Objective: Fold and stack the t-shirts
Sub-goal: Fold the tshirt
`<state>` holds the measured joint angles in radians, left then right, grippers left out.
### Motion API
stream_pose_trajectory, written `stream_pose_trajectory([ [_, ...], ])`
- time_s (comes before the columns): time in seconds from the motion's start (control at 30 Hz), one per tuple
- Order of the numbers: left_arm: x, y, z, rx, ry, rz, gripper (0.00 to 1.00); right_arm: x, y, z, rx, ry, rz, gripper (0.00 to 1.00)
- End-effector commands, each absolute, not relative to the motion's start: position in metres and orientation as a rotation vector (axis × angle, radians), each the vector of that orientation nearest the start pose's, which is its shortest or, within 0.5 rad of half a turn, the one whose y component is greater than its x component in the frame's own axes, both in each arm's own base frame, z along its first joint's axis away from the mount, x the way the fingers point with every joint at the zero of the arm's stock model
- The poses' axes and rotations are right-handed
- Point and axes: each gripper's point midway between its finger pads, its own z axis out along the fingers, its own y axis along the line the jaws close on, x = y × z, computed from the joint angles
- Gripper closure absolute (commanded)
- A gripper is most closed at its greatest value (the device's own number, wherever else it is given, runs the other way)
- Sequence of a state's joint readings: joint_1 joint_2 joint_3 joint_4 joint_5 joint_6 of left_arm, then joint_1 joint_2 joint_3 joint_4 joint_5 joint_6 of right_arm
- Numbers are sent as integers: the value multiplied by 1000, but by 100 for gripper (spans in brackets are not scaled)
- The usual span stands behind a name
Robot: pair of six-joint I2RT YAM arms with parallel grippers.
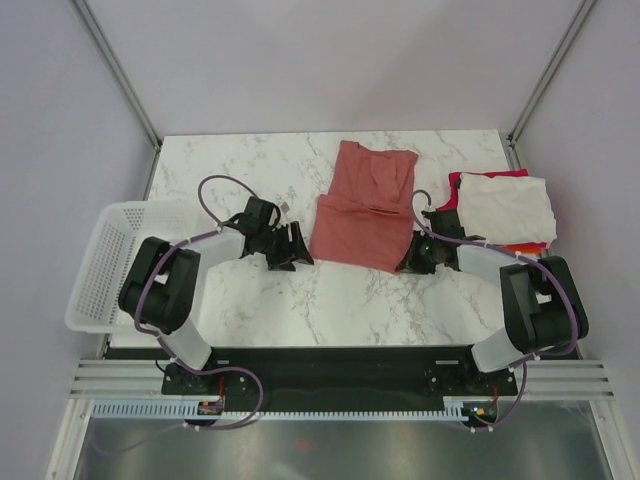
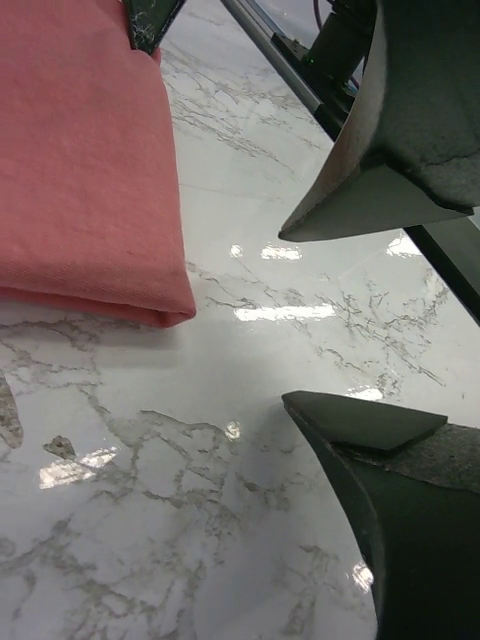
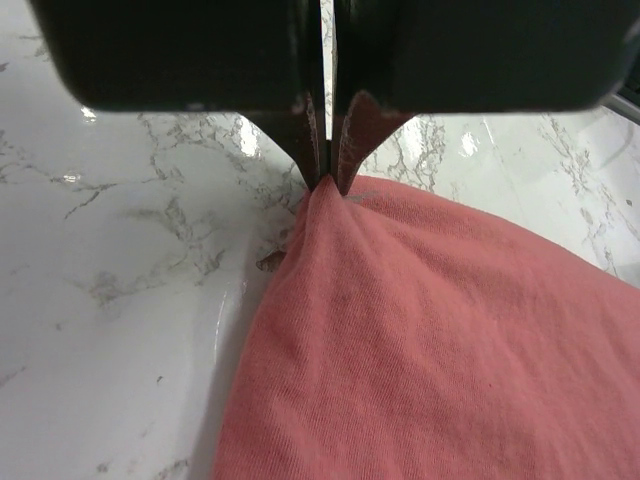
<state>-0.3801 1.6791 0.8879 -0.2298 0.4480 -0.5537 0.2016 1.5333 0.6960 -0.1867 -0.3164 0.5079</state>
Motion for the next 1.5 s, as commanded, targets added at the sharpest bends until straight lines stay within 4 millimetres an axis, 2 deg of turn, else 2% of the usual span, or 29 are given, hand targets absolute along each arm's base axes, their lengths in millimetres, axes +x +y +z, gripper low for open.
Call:
stream_pose_trajectory([
  [0.0, 301, -236, 48, -20, 2640, -974, 32, 270, 127, 4, 264, 2712, 611, 98],
  [0.27, 322, -246, 33, -57, 2665, -938, 39, 272, 126, 12, 261, 2681, 610, 98],
  [0.4, 325, -250, 16, -71, 2707, -934, 42, 276, 128, 15, 259, 2669, 615, 98],
  [0.53, 323, -259, 12, -21, 2702, -954, 46, 278, 129, 19, 252, 2662, 630, 98],
  [0.63, 323, -261, 15, 7, 2683, -951, 58, 279, 130, 21, 249, 2658, 632, 98],
  [0.67, 322, -262, 16, 16, 2680, -958, 67, 279, 130, 22, 248, 2657, 634, 98],
  [0.73, 321, -264, 19, 31, 2674, -977, 78, 279, 130, 23, 243, 2655, 635, 98],
  [0.77, 320, -264, 20, 36, 2672, -983, 94, 279, 131, 24, 240, 2654, 637, 99],
  [0.8, 318, -264, 20, 33, 2678, -984, 98, 280, 130, 26, 239, 2651, 636, 99],
  [0.93, 316, -253, 26, 20, 2650, -919, 98, 276, 128, 32, 222, 2647, 626, 99],
  [1.1, 293, -243, 43, 37, 2608, -929, 98, 262, 126, 36, 182, 2668, 623, 98],
  [1.17, 277, -236, 38, 33, 2627, -923, 98, 254, 131, 38, 176, 2664, 678, 98],
  [1.2, 273, -235, 48, 41, 2595, -936, 98, 251, 133, 41, 185, 2659, 695, 98],
  [1.23, 262, -229, 42, 36, 2615, -930, 98, 248, 135, 43, 185, 2656, 712, 98],
  [1.27, 257, -226, 43, 34, 2608, -924, 98, 243, 137, 44, 183, 2659, 738, 98],
  [1.3, 255, -224, 52, 40, 2575, -932, 98, 239, 138, 45, 191, 2663, 746, 98],
  [1.33, 244, -219, 47, 31, 2591, -926, 98, 238, 139, 52, 184, 2643, 756, 98],
  [1.47, 221, -209, 49, 13, 2585, -937, 98, 226, 140, 63, 188, 2628, 783, 100],
])
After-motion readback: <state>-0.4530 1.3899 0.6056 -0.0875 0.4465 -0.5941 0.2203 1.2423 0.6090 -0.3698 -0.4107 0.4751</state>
